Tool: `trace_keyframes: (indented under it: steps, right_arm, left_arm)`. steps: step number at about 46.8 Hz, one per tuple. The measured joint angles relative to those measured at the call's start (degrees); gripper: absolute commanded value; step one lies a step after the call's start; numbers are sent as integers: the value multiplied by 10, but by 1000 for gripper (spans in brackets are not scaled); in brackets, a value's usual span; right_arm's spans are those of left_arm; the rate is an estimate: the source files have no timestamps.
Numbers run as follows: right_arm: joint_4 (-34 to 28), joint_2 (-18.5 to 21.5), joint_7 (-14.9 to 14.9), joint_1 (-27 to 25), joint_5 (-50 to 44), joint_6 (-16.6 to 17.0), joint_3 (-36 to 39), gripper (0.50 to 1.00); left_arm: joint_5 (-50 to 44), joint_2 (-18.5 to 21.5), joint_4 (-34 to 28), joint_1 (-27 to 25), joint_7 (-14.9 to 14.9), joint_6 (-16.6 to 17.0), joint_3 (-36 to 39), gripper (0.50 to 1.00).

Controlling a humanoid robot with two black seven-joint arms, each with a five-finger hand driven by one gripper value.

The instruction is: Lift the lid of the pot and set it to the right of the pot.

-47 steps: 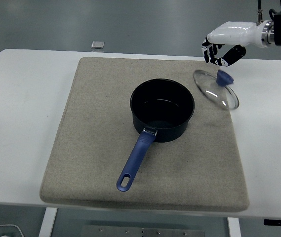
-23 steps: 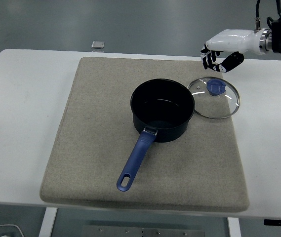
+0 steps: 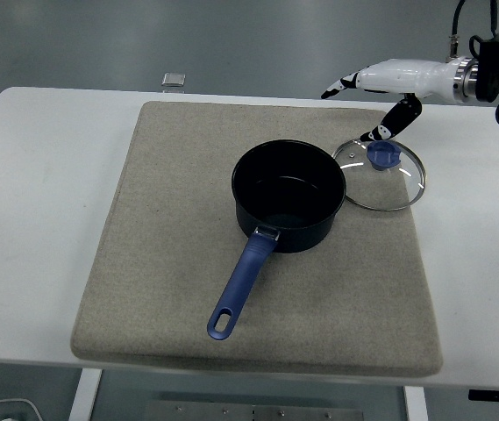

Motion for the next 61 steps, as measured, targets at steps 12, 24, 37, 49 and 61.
trace_keyframes:
  steps: [12, 24, 37, 49, 61]
  right_arm:
    - [3, 2, 0, 11, 198, 5, 2, 897]
    - [-5, 3, 0, 20, 407, 2, 2, 897]
    - [-6, 6, -15, 14, 543, 5, 1, 897]
    - [-11, 7, -129, 3, 716, -1, 2, 897]
    - [-14, 9, -162, -20, 801, -21, 7, 897]
  left_arm:
    - [0, 0, 0, 0, 0, 0, 0, 1000]
    - [0, 0, 1, 0, 0, 0, 0, 1000]
    - [0, 0, 1, 0, 0, 0, 0, 1000]
    - [0, 0, 1, 0, 0, 0, 0, 1000]
    - [0, 0, 1, 0, 0, 0, 0, 1000]
